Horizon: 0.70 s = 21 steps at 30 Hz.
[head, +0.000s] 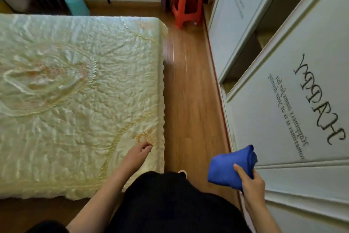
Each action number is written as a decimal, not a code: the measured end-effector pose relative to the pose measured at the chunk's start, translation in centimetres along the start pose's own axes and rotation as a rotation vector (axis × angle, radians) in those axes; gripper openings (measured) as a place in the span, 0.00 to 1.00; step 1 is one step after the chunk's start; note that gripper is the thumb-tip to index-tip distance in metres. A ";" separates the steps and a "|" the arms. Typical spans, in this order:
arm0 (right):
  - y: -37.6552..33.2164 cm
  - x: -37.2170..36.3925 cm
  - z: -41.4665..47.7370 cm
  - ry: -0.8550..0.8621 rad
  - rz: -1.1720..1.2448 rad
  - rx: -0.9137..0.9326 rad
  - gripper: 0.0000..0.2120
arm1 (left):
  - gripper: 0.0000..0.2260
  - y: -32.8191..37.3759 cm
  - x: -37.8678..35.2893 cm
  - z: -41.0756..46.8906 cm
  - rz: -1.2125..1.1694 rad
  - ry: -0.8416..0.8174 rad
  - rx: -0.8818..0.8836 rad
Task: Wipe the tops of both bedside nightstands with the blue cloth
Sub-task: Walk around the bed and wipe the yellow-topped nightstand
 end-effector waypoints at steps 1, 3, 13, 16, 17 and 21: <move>-1.4 0.3 1.9 0.012 -0.011 -0.004 0.14 | 0.10 2.2 -0.1 1.7 -0.005 0.006 -0.016; -3.8 1.1 5.7 0.032 -0.032 -0.007 0.14 | 0.11 6.4 -0.4 4.9 -0.016 0.013 -0.046; -16.8 -3.2 28.9 -0.020 -0.040 -0.028 0.15 | 0.12 20.5 -3.8 21.5 -0.081 0.109 -0.065; -22.3 -7.7 34.6 -0.130 -0.053 0.011 0.14 | 0.09 24.2 -3.9 25.8 -0.127 0.164 0.012; -24.4 -9.5 36.2 -0.168 -0.063 0.023 0.14 | 0.08 25.3 -3.7 27.2 -0.138 0.192 0.033; -32.6 -17.6 41.0 -0.327 -0.085 0.075 0.17 | 0.08 28.1 -1.8 31.3 -0.158 0.319 0.133</move>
Point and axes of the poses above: each hand's wrist, its own z-axis towards the middle knuckle, its own x-axis out of the back of the hand, y = z × x, the point moved 1 cm from there along z, towards the middle knuckle, and after that the axes turned 4 degrees about y, right-handed, at the moved point
